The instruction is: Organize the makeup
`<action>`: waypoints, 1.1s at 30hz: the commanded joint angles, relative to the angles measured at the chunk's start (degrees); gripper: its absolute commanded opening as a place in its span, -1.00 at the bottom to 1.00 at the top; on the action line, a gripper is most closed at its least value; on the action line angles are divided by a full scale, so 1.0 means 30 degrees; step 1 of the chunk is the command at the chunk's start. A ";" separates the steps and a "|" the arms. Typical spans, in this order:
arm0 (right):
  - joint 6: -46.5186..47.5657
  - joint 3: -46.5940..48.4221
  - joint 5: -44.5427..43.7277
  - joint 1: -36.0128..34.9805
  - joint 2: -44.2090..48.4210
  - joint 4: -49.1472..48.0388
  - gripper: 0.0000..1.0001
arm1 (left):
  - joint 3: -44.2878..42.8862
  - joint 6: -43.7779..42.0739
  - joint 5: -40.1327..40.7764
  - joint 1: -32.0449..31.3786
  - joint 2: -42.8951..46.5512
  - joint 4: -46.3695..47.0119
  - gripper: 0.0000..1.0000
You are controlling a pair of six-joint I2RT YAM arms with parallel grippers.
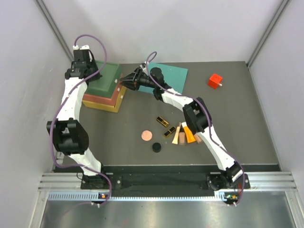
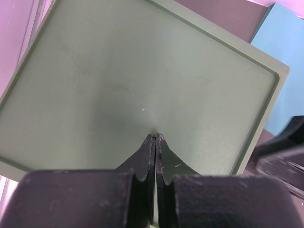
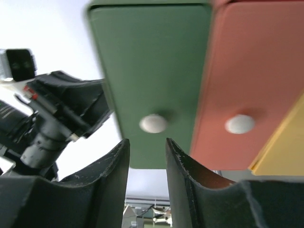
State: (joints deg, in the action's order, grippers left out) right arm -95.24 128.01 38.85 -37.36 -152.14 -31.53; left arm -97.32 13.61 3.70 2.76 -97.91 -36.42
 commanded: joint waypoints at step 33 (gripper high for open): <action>-0.0567 0.1131 -0.0646 -0.0612 -0.0441 -0.1033 -0.14 | -0.1662 -0.0052 0.2307 0.0454 0.2373 0.1330 0.55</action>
State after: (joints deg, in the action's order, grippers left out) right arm -97.60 130.19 36.12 -38.33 -154.39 -31.27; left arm -99.66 13.69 5.41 3.03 -93.01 -35.68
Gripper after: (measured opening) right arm 0.420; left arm 0.706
